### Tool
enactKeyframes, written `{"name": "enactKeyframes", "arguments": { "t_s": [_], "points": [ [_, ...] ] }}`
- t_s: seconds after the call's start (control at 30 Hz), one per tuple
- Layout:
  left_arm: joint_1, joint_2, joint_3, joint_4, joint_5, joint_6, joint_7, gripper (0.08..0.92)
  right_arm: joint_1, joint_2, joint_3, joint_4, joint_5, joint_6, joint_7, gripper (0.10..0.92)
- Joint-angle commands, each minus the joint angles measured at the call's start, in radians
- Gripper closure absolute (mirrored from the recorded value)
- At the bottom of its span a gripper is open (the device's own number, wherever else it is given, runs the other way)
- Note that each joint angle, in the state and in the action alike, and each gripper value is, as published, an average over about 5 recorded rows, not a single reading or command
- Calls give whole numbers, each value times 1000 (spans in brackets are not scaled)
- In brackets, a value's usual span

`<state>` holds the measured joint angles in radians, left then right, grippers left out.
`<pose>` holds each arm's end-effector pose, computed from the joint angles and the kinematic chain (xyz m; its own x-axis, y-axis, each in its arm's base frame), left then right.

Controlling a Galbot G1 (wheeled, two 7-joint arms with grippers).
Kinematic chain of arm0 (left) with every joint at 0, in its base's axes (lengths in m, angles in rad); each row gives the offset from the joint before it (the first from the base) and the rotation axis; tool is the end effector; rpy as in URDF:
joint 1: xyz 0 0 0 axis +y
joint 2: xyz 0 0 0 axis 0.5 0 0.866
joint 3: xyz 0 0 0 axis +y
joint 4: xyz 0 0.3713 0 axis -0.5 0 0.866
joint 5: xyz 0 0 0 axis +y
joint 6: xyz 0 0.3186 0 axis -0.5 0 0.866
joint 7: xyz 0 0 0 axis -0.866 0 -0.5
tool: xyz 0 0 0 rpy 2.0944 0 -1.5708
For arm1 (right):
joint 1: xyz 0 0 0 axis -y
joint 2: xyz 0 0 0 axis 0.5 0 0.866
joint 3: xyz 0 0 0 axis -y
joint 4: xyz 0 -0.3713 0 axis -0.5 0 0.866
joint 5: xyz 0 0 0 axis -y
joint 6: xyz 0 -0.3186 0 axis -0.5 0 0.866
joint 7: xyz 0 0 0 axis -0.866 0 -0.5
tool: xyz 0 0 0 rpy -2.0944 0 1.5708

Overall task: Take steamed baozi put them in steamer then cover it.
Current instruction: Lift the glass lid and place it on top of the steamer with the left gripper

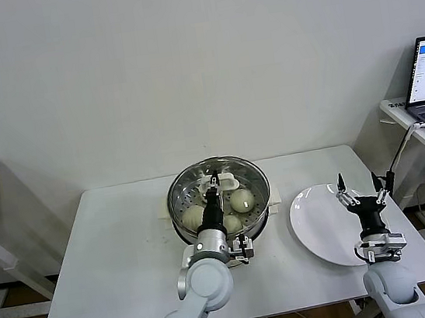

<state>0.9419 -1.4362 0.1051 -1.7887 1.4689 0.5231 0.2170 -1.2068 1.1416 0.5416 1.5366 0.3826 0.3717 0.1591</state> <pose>0.2843 -0.1407 -0.2960 -0.9910 0.1331 -0.0108 -0.0043 0.0490 0.9988 0.2595 -0.1643 -0.3914 -0.9664 0.1699 -0.1927 0.1770 0.9840 -0.0205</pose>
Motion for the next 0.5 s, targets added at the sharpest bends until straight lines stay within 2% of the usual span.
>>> {"name": "enactKeyframes", "arguments": {
  "t_s": [0.03, 0.5],
  "points": [
    [-2, -8, -1, 11, 12, -3, 2, 809, 3, 0, -1, 0, -5, 1, -2, 203],
    [3, -10, -8, 27, 27, -11, 2, 809, 4, 0, -2, 1, -4, 2, -2, 203]
  ]
}}
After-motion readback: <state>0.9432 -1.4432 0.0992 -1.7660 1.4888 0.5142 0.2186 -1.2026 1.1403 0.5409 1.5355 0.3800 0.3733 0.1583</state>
